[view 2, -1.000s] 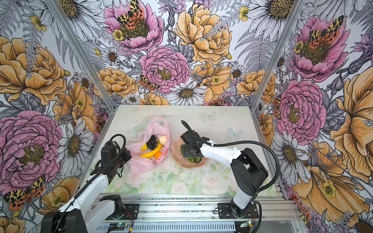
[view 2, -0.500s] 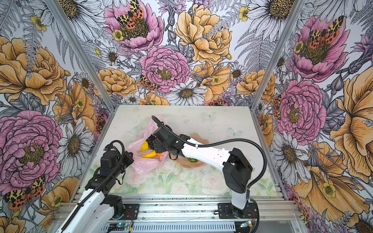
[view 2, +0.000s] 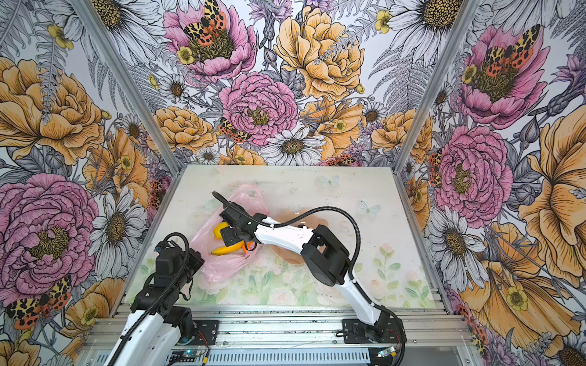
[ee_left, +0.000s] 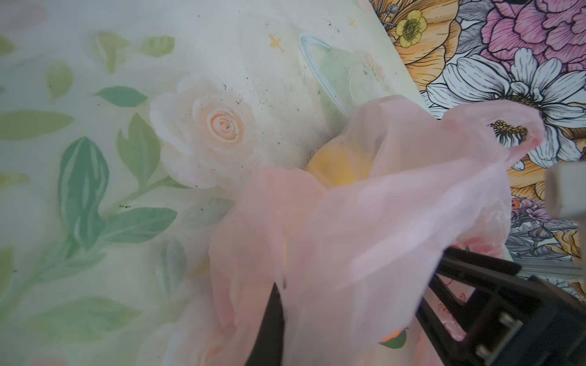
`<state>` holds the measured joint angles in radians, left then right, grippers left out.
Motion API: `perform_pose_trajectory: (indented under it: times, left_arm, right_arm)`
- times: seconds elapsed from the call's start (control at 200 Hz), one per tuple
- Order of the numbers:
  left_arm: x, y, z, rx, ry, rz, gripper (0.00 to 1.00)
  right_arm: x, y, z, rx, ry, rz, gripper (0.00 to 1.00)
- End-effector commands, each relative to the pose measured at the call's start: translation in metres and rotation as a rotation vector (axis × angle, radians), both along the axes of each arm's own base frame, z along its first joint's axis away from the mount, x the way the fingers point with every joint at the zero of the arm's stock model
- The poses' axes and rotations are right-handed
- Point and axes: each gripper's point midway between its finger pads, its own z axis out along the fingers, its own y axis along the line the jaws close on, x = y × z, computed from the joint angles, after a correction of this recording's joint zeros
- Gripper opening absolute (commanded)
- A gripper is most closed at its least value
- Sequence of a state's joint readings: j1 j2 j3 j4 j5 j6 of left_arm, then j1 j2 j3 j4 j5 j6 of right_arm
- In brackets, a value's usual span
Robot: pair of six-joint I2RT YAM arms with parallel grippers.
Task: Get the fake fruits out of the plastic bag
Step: 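Move the right gripper back into the bag toward the yellow lemon, then close the right gripper on the yellow lemon inside the bag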
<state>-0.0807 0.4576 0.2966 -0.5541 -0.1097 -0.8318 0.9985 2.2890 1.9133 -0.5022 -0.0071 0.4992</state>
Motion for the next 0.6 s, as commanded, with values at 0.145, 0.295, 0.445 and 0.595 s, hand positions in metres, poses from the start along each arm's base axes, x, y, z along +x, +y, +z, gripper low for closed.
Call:
perform_pose_trajectory:
  times: [0.145,0.295,0.445,0.595]
  left_arm:
    - [-0.007,0.004,-0.015,-0.02,0.039,0.033,0.0]
    - [-0.009,0.005,-0.015,-0.025,0.037,0.037,0.0]
    - [-0.01,0.006,-0.015,-0.028,0.027,0.043,0.0]
    - [-0.01,0.006,-0.014,-0.028,0.022,0.042,0.0]
  right_arm:
    - [0.02,0.032,-0.005,0.057,-0.027,-0.07,0.76]
    - [0.035,0.039,-0.013,0.052,-0.064,-0.095,0.76]
    - [0.044,0.051,-0.019,0.062,-0.086,-0.093,0.76]
    - [0.053,0.055,-0.027,0.053,-0.113,-0.11,0.78]
